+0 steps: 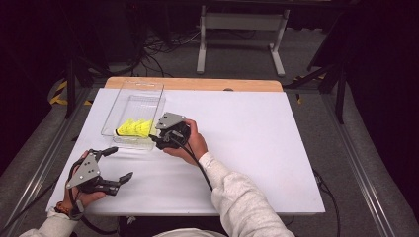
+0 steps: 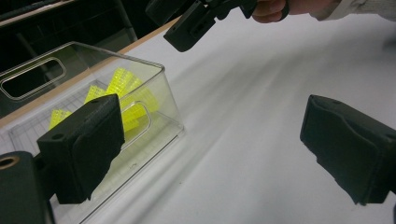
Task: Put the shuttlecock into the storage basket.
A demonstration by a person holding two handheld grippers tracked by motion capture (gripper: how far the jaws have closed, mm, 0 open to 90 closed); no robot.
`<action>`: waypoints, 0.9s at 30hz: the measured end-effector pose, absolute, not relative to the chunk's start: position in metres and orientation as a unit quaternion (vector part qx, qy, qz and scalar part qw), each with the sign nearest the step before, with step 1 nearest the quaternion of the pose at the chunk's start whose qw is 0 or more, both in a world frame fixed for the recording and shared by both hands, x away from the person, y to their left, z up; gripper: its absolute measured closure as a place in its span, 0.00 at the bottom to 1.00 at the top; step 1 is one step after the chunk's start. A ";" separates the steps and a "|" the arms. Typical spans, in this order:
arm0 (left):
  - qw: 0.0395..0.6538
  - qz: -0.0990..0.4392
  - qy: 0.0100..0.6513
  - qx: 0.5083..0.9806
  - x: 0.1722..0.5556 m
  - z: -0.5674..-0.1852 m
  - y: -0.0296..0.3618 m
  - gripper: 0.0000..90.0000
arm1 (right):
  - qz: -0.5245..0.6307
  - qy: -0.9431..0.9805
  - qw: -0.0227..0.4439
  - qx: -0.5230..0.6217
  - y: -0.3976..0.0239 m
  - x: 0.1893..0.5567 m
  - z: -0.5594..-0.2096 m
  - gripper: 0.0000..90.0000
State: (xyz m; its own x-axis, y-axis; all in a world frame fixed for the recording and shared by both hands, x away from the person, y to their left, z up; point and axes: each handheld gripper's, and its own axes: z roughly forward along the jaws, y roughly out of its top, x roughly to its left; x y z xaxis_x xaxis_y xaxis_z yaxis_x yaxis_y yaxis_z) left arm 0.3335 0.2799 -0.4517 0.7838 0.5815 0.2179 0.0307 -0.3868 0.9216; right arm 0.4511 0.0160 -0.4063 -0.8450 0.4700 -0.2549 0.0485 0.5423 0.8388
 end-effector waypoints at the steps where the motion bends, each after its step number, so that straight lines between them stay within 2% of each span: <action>1: 0.518 0.267 0.193 0.790 0.334 -0.451 0.280 0.08 | 0.453 0.847 0.234 0.153 0.015 0.451 -0.406 0.42; 27: 0.515 0.267 0.192 0.792 0.334 -0.452 0.279 0.08 | 0.457 0.834 0.271 0.150 -0.007 0.441 -0.401 0.33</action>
